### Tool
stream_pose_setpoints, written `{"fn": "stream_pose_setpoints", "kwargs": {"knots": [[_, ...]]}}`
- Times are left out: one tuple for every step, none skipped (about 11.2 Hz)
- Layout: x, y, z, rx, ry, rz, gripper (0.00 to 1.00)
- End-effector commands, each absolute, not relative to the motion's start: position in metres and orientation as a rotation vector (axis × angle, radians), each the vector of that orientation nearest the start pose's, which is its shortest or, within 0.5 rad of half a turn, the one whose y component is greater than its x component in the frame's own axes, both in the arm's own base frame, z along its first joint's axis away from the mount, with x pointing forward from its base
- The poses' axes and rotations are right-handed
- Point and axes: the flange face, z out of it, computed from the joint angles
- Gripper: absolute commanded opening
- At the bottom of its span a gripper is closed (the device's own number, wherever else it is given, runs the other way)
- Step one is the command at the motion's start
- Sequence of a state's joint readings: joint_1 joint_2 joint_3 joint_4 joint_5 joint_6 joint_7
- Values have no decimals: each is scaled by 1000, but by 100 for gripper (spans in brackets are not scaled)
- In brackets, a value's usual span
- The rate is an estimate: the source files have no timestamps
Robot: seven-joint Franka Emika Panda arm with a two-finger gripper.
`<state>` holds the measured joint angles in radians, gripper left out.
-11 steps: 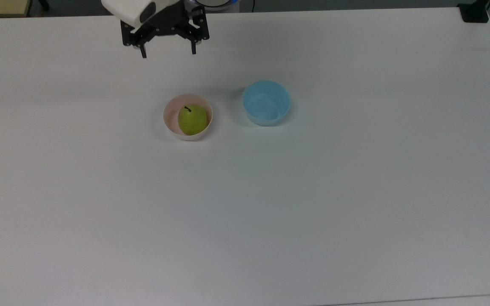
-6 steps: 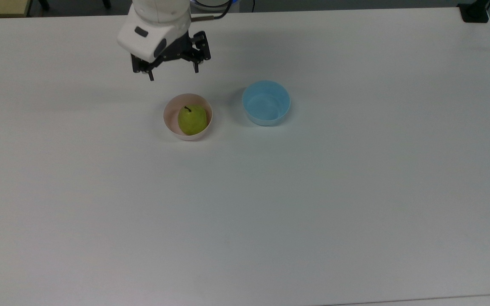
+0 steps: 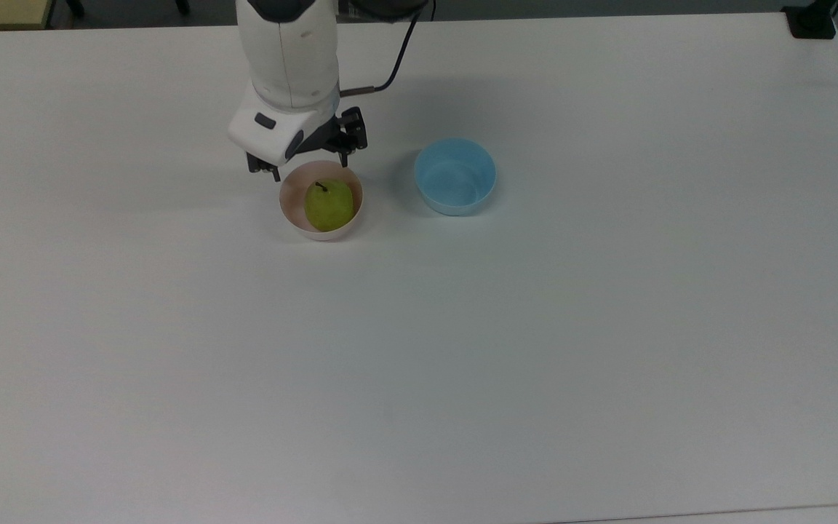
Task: Pick up a pear from the bowl
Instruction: 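Lower the open gripper down over the green pear in the pink bowl, then close the gripper around the green pear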
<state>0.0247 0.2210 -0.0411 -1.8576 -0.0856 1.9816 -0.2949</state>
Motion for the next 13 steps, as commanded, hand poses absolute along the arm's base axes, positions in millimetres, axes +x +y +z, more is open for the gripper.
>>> {"fn": "stream_pose_setpoints", "kwargs": {"knots": [[599, -9, 370, -3165, -572, 158, 95], [599, -7, 362, -3163, -580, 158, 95], [600, 3, 356, -3162, -607, 148, 94], [601, 5, 349, -3162, -613, 137, 94], [603, 7, 340, -3161, -615, 139, 94], [604, 7, 336, -3163, -616, 135, 92], [605, 7, 335, -3165, -616, 130, 90], [605, 6, 333, -3165, -617, 133, 88], [605, 5, 330, -3167, -627, 142, 84], [606, 5, 328, -3171, -635, 146, 80], [606, 5, 328, -3172, -637, 147, 69], [606, 4, 328, -3172, -637, 149, 55], [606, 5, 330, -3173, -637, 144, 42]]}}
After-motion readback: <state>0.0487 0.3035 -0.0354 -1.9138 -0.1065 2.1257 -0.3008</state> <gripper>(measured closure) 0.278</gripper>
